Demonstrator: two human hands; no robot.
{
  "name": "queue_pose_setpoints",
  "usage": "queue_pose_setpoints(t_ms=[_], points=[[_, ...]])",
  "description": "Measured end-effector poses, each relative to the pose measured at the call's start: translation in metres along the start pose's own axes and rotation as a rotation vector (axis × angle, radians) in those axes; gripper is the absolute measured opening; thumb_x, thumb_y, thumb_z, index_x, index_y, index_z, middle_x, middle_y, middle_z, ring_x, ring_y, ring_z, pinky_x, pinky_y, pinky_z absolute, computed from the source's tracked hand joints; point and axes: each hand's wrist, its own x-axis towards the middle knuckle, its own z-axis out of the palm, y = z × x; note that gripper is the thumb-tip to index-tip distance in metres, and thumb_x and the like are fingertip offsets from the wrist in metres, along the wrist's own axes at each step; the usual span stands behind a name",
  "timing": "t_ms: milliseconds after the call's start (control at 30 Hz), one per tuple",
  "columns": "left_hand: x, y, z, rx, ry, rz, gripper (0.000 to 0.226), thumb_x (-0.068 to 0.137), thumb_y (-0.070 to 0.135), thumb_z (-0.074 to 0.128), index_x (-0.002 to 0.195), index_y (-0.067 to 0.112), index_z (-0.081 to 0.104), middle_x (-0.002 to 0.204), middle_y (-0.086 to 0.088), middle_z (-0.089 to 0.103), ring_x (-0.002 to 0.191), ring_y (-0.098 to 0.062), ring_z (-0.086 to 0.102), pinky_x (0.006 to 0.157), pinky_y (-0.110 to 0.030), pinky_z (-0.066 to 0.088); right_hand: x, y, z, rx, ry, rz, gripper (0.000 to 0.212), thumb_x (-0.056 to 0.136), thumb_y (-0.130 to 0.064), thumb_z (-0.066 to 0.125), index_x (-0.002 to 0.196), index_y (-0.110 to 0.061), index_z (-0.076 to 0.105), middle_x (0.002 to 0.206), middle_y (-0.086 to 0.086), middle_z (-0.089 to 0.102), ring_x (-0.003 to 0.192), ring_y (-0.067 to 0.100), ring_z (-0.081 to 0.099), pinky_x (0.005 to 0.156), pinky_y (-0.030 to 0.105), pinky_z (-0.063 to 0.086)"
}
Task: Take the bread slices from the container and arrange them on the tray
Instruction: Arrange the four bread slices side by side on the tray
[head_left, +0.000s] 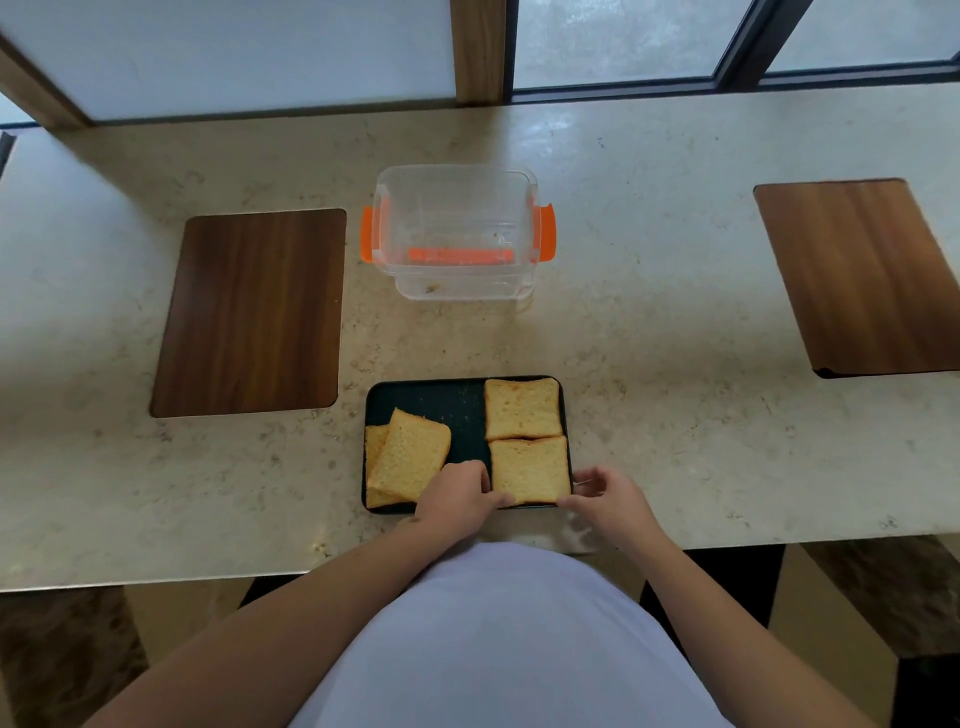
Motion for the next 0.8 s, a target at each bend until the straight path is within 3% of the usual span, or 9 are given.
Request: queue_pose_setpoints(t_ms=[100,233,367,800], points=[[-0.0001,0.0015,0.0023,0.011,-0.003,-0.001,0.041,0.079,0.053,0.074,0.086,0.02,0.051,0.076,0.003,0.06,0.066,-0.013,0.054,0.054,-0.029,0.037,-0.0014,-0.0017,0.0042,-0.027,0.035,-0.008,0.042,0.076,-0.021,0.088,0.11,-0.019,0.064,0.098,-0.003,0.069,0.074,0.016,0.074,0.049,0.023,0.053],[-0.0002,-0.001,0.0034,0.011,-0.005,0.005,0.04,0.081,0.051,0.074,0.09,0.019,0.052,0.079,0.002,0.061,0.071,-0.016,0.058,0.059,-0.031,0.045,-0.0005,-0.0005,0.004,0.068,0.043,0.021,0.039,0.076,-0.019,0.087,0.11,-0.015,0.067,0.099,0.003,0.071,0.078,0.023,0.075,0.056,0.036,0.062],[0.0009,-0.0054,0.0048,-0.003,-0.007,0.013,0.039,0.081,0.05,0.074,0.09,0.019,0.052,0.079,0.003,0.06,0.07,-0.014,0.056,0.058,-0.03,0.044,-0.0006,-0.0012,0.0046,0.09,0.049,0.023,0.037,0.078,-0.018,0.087,0.11,-0.012,0.068,0.096,0.005,0.074,0.077,0.023,0.076,0.062,0.041,0.064],[0.0082,-0.0065,0.0099,-0.019,-0.001,0.007,0.034,0.079,0.045,0.077,0.085,0.018,0.058,0.077,0.003,0.062,0.071,-0.015,0.058,0.064,-0.033,0.049,-0.0018,-0.0028,0.0054,0.047,0.052,0.007,0.033,0.079,-0.023,0.086,0.106,-0.015,0.068,0.096,0.004,0.073,0.08,0.018,0.073,0.053,0.03,0.059]])
